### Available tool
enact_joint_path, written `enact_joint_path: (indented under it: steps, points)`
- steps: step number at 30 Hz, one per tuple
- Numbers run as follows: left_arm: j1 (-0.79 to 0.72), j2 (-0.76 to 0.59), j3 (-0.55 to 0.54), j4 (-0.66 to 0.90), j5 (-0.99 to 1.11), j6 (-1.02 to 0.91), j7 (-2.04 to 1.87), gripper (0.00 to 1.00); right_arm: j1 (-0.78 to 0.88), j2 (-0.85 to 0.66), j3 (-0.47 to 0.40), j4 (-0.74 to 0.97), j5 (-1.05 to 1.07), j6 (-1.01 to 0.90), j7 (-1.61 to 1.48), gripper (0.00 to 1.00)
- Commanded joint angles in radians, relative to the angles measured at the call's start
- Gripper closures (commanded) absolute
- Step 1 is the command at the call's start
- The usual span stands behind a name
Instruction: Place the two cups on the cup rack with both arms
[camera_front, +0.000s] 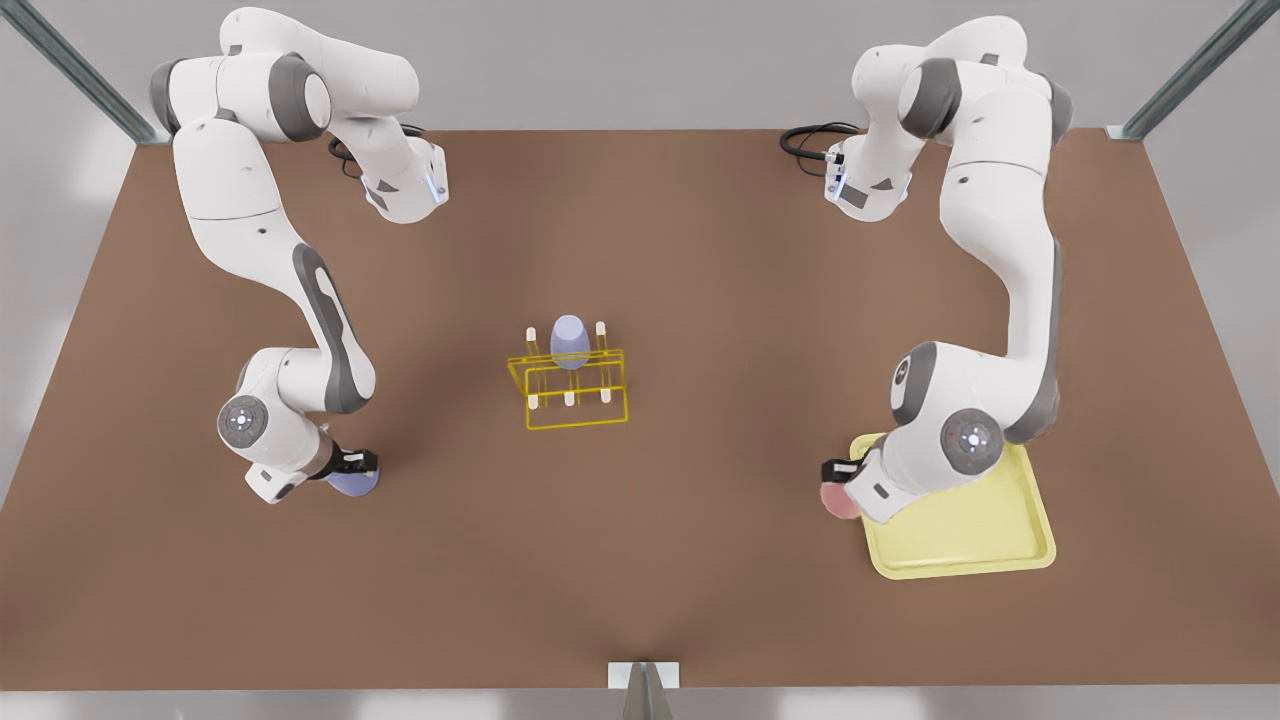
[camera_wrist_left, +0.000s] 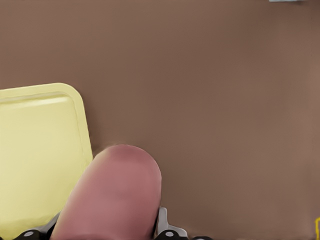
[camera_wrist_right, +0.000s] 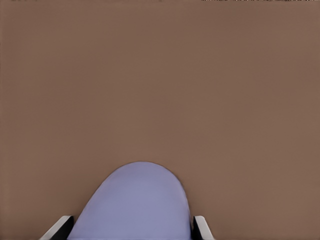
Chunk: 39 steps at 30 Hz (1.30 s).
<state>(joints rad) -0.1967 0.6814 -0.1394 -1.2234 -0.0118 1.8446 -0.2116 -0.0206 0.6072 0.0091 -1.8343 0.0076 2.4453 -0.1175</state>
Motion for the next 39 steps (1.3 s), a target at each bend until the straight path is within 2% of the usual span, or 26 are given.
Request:
enact_joint_path:
  steps: [1,2,3,6,10,11,14,17,20,31,34,39]
  points:
    - [-0.041,0.026,-0.051,0.068,-0.007,-0.139,-0.702,0.26,-0.001,-0.003,0.000,0.001,-0.005,0.003,-0.008,0.17]
    - [-0.043,0.082,-0.110,0.160,-0.008,-0.117,-0.800,0.26,-0.001,-0.003,0.000,0.003,-0.003,0.001,-0.013,0.18]
    - [-0.043,0.089,-0.143,0.171,-0.026,-0.067,-0.841,0.26,-0.001,-0.004,0.000,0.006,-0.003,-0.002,-0.014,0.18]
    - [-0.127,0.095,-0.152,0.206,-0.102,-0.079,-0.874,0.26,0.001,-0.009,0.000,0.021,-0.005,-0.009,-0.014,0.18]
    - [-0.151,0.102,-0.253,0.246,-0.186,0.016,-0.953,0.26,0.002,-0.026,0.075,0.072,-0.002,-0.065,-0.004,0.18]
    - [-0.178,0.118,-0.253,0.246,-0.186,0.082,-0.992,0.26,0.002,-0.035,0.081,0.073,-0.002,-0.083,-0.004,0.18]
    - [-0.217,0.136,-0.255,0.240,-0.181,0.104,-1.002,0.26,0.002,-0.049,0.161,0.161,0.083,-0.233,-0.002,0.18]
    - [-0.233,0.136,-0.253,0.237,-0.180,0.030,-1.002,0.26,0.002,-0.049,0.242,0.181,0.175,-0.249,0.001,0.19]
    - [-0.248,0.141,-0.253,0.223,-0.178,0.036,-1.019,0.26,-0.002,-0.050,0.308,0.191,0.227,-0.272,-0.001,0.19]
    - [-0.268,0.185,-0.253,0.208,-0.123,0.093,-1.039,0.26,0.001,-0.112,0.354,0.254,0.348,-0.465,0.033,0.19]
    - [-0.268,0.191,-0.253,0.194,-0.111,0.104,-1.035,0.26,0.036,-0.156,0.356,0.251,0.322,-0.483,0.259,0.19]
    - [-0.282,0.211,-0.253,0.194,-0.106,0.139,-1.039,0.26,0.123,-0.207,0.356,0.253,0.157,-0.494,0.512,0.19]
